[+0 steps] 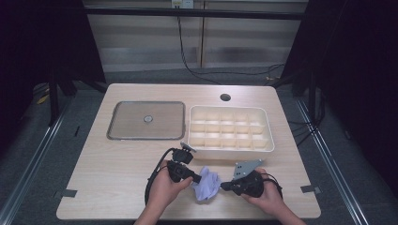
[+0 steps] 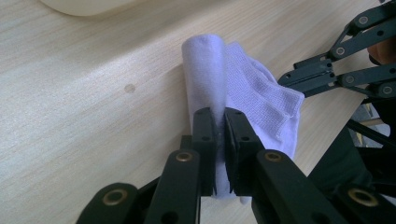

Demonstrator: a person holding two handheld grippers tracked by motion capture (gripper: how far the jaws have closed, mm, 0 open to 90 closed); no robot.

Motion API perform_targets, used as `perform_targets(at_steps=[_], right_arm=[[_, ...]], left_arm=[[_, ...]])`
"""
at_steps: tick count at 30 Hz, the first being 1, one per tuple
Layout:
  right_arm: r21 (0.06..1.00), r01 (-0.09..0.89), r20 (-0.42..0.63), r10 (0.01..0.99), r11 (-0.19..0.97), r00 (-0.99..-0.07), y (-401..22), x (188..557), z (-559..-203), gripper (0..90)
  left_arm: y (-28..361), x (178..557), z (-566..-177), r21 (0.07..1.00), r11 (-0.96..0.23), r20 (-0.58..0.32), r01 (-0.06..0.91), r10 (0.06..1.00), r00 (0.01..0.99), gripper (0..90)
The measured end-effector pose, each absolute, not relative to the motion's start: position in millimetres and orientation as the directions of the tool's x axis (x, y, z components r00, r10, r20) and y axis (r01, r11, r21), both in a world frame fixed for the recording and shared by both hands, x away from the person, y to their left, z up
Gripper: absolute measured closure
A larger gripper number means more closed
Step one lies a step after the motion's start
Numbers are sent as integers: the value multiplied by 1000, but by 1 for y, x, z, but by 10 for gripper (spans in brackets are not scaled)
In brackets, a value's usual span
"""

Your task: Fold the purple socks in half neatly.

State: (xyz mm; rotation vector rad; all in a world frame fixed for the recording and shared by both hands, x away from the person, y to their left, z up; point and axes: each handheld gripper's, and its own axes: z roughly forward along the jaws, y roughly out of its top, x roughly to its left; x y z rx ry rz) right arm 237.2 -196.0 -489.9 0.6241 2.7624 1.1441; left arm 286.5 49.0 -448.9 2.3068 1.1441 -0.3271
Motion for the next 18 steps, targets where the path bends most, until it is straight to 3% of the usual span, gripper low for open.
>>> perform_targets(at_steps=[18], right_arm=[[676,326,74,379,661,-922,-186,237,-496,900]], left_arm=[[37,283,-442,375,-520,-425,768,640,641,835]])
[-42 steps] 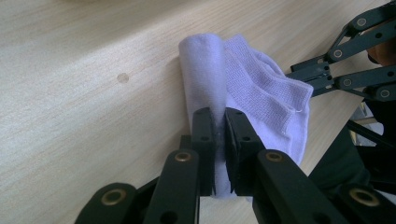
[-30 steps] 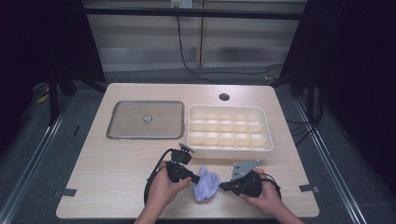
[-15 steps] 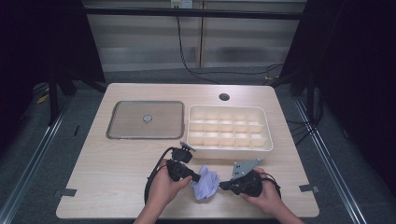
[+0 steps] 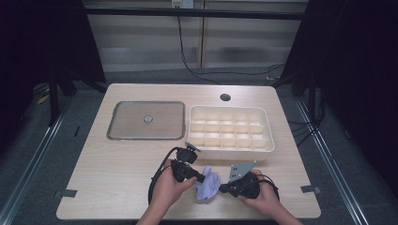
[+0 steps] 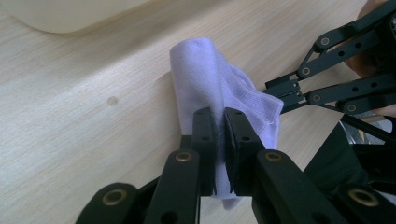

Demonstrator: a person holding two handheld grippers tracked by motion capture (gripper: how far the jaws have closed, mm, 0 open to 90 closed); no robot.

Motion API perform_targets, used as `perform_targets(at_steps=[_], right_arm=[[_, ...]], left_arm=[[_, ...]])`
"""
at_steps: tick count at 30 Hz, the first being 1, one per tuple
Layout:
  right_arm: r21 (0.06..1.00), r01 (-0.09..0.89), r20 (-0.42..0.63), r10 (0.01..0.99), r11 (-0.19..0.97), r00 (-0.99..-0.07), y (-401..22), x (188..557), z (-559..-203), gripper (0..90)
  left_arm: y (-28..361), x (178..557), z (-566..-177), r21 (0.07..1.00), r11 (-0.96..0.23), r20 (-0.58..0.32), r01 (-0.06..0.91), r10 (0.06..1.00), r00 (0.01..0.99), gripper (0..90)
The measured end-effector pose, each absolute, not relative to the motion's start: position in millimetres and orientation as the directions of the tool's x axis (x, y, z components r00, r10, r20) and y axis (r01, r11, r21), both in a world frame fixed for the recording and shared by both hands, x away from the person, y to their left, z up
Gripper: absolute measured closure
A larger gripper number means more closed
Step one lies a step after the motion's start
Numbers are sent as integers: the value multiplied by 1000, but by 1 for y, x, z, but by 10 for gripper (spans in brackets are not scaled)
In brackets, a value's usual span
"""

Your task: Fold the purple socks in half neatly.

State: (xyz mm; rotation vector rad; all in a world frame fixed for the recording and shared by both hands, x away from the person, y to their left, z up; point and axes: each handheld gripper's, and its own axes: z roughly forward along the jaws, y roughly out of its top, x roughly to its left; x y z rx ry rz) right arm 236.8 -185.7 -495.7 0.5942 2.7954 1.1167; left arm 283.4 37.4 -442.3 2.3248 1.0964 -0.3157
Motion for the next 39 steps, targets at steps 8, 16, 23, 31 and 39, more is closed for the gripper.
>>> perform_targets(at_steps=[8,16,23,31,39], right_arm=[[675,331,74,387,659,-919,-184,237,-496,900],[676,326,67,385,661,-920,-183,236,-496,900],[680,317,61,380,661,-923,-181,237,-496,900],[683,326,72,384,654,-921,-180,236,-497,900],[682,325,68,385,655,-920,-180,236,-497,900]], left_arm=[[32,281,-441,388,-524,-427,758,627,652,835],[26,278,-440,391,-543,-425,743,609,670,835],[22,278,-440,400,-542,-422,739,607,674,834],[17,275,-442,395,-553,-420,734,602,680,831],[16,274,-445,397,-550,-422,735,601,678,831]])
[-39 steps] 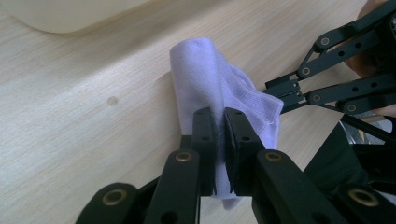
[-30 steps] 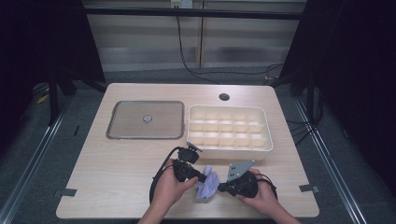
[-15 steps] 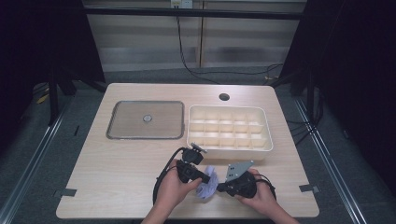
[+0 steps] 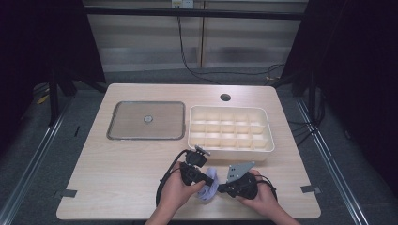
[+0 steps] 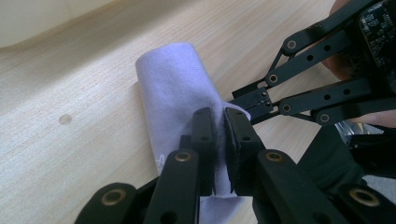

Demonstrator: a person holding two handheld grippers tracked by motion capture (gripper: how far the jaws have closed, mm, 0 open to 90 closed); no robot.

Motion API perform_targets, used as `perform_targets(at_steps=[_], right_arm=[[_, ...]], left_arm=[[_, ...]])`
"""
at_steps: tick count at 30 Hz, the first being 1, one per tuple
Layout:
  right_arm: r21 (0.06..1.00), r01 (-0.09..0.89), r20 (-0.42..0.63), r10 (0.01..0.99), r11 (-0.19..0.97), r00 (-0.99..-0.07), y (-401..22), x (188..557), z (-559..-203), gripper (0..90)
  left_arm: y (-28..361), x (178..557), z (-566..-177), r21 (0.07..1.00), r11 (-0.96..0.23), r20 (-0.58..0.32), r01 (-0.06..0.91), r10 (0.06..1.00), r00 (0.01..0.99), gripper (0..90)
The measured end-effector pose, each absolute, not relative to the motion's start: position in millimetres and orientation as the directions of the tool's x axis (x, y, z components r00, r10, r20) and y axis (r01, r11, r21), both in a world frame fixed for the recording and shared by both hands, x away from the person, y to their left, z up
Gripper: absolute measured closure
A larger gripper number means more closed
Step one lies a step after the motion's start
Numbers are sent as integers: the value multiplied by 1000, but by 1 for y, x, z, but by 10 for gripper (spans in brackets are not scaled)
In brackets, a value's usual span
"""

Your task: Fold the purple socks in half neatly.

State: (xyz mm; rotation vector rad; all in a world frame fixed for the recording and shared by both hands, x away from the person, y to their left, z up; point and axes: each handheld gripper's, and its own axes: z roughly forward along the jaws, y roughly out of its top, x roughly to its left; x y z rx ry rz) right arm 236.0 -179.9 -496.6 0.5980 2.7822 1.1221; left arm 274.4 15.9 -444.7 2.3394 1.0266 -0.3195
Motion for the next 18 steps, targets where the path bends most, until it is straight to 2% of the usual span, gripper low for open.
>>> perform_targets(at_steps=[18], right_arm=[[683,319,66,379,657,-923,-180,235,-497,900]], left_arm=[[2,268,-453,389,-569,-415,724,593,690,831]])
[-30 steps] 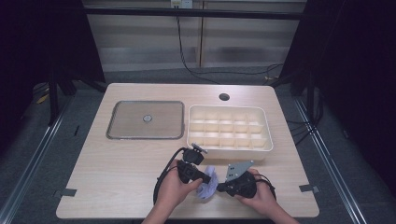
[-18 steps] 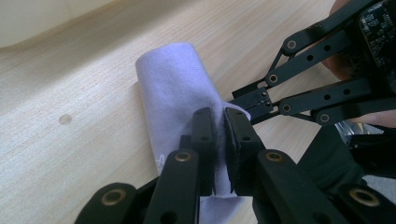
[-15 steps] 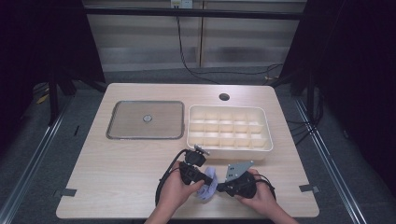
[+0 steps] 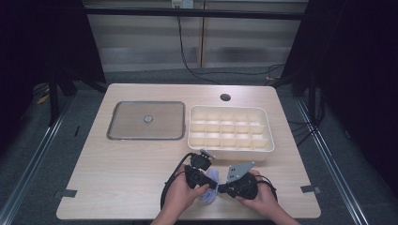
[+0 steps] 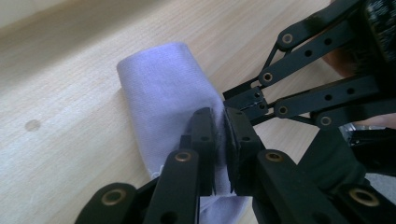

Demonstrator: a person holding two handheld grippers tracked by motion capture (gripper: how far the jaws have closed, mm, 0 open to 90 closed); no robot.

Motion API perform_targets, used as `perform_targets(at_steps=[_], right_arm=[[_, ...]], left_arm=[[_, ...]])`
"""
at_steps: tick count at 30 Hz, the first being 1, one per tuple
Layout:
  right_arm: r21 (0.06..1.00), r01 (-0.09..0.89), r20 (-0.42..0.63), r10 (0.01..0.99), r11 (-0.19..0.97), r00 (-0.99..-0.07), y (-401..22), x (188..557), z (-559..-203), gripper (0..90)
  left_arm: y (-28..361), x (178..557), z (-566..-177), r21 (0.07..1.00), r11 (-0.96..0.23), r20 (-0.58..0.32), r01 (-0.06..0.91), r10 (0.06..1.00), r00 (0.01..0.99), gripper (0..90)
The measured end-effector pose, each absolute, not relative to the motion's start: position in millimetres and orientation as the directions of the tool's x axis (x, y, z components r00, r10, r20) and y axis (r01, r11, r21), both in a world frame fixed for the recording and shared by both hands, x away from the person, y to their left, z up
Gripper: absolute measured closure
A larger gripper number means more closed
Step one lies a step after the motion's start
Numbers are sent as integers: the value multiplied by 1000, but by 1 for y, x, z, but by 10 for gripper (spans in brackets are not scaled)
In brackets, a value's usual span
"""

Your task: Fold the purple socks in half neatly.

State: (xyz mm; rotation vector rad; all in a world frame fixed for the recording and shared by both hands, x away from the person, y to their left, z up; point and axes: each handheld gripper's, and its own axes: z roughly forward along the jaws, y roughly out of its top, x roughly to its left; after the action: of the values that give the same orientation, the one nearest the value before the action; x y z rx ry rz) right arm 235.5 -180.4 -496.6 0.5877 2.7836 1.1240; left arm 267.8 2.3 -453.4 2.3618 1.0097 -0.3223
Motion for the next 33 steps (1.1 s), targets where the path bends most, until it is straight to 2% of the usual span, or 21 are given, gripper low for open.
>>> perform_targets(at_steps=[23,33], right_arm=[[673,351,81,406,652,-910,-199,235,-496,894],[674,368,76,436,641,-897,-207,239,-494,895]], left_arm=[[-11,264,-459,385,-595,-374,706,598,708,821],[-13,257,-463,415,-606,-345,678,585,734,820]])
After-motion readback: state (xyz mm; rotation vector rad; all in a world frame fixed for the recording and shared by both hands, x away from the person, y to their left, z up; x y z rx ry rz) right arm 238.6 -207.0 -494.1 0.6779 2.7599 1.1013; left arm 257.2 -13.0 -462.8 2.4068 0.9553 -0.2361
